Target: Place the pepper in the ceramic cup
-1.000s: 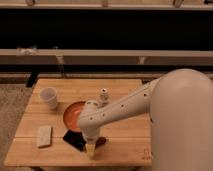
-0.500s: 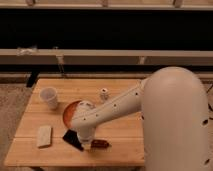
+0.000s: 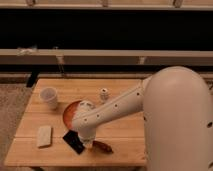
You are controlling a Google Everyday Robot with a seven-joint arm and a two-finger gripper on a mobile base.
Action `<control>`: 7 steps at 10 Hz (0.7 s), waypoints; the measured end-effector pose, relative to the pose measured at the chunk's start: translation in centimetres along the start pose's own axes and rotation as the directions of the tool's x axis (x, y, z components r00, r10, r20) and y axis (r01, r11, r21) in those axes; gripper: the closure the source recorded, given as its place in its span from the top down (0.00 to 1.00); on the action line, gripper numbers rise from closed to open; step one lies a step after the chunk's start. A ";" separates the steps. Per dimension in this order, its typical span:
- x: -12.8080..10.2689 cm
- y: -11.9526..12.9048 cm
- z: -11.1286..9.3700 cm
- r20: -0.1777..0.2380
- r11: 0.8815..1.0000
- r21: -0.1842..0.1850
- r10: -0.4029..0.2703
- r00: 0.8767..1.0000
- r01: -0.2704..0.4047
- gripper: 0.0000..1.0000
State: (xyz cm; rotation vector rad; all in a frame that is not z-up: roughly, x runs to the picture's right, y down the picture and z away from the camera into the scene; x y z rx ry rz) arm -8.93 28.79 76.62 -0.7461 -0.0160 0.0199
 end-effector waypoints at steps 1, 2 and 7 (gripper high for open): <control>0.1 0.0 -0.1 0.001 1.000 0.003 0.002 1.000 -0.002 0.00; 0.1 -0.1 -0.3 0.003 1.000 0.006 0.004 1.000 -0.004 0.00; 0.2 -1.3 -1.7 0.015 0.999 0.036 -0.014 1.000 0.013 0.00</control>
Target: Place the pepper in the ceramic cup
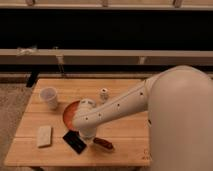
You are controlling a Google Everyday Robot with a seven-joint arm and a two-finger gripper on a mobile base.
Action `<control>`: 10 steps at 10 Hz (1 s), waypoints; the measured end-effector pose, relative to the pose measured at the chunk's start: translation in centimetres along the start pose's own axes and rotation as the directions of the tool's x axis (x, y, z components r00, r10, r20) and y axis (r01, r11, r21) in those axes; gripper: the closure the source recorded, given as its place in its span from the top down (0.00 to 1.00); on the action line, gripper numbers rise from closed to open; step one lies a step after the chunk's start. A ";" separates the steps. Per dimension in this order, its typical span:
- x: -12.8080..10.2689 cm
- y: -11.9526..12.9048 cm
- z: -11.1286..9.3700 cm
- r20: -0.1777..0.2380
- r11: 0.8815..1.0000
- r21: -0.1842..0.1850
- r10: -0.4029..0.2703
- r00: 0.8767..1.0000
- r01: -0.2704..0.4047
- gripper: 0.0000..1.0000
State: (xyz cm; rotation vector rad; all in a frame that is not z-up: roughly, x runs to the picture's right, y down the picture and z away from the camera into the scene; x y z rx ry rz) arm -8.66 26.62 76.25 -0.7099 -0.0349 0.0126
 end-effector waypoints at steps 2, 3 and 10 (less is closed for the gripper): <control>0.3 -1.9 -1.7 0.006 1.000 0.012 -0.013 1.000 0.013 0.00; 0.3 -3.5 -3.0 0.012 1.000 0.013 -0.026 1.000 0.025 0.00; -6.8 -12.2 -9.1 0.128 0.986 0.021 -0.166 0.978 0.165 0.00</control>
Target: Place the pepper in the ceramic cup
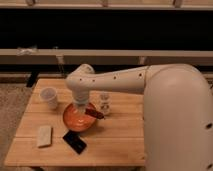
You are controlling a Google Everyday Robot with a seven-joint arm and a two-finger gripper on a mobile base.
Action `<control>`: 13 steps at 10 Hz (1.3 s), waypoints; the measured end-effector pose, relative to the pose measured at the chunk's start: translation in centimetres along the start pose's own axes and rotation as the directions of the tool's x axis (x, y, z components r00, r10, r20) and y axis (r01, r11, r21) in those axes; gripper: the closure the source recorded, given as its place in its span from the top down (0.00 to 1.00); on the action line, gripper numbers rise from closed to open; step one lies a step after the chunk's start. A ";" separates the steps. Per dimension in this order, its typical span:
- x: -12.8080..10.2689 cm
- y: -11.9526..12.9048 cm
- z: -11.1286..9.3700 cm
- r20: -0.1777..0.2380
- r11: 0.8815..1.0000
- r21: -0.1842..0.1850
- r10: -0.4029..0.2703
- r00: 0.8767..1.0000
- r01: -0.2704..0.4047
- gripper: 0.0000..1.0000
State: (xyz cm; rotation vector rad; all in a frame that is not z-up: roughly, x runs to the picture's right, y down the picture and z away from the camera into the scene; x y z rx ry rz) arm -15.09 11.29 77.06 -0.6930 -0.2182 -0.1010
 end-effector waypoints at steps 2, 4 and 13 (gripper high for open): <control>-3.2 -2.4 -0.7 0.041 0.998 0.012 -0.060 0.997 0.060 0.00; -6.5 -5.1 -2.3 0.086 0.991 0.043 -0.130 0.988 0.126 0.00; -17.3 -13.1 -7.2 0.285 0.935 0.196 -0.341 0.896 0.294 0.00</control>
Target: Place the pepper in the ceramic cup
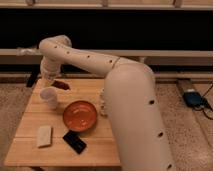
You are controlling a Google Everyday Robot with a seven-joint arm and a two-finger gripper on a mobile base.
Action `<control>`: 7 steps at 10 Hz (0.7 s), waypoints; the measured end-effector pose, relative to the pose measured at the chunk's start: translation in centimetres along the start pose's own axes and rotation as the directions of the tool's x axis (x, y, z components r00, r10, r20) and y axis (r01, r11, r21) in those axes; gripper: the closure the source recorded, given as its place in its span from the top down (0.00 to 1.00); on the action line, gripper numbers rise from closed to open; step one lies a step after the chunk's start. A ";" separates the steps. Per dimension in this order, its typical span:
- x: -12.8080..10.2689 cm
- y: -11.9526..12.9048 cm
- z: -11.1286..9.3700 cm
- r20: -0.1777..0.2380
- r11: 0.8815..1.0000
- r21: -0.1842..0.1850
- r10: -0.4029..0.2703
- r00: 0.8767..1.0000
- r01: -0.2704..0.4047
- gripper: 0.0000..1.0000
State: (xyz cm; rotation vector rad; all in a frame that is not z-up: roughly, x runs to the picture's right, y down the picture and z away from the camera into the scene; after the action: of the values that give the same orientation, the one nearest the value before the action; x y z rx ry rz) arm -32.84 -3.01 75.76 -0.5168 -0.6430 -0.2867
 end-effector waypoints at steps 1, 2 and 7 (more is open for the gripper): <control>-0.9 -0.3 0.4 0.024 1.000 0.000 -0.011 1.000 0.011 0.00; -1.5 -0.6 0.8 0.041 1.000 0.000 -0.018 0.999 0.019 0.00; -5.5 -1.2 2.2 0.146 0.998 -0.004 -0.068 0.987 0.070 0.00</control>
State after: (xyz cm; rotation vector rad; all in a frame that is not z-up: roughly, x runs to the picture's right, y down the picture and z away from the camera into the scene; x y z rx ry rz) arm -38.68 -2.35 74.19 -0.5282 -0.8034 -0.3190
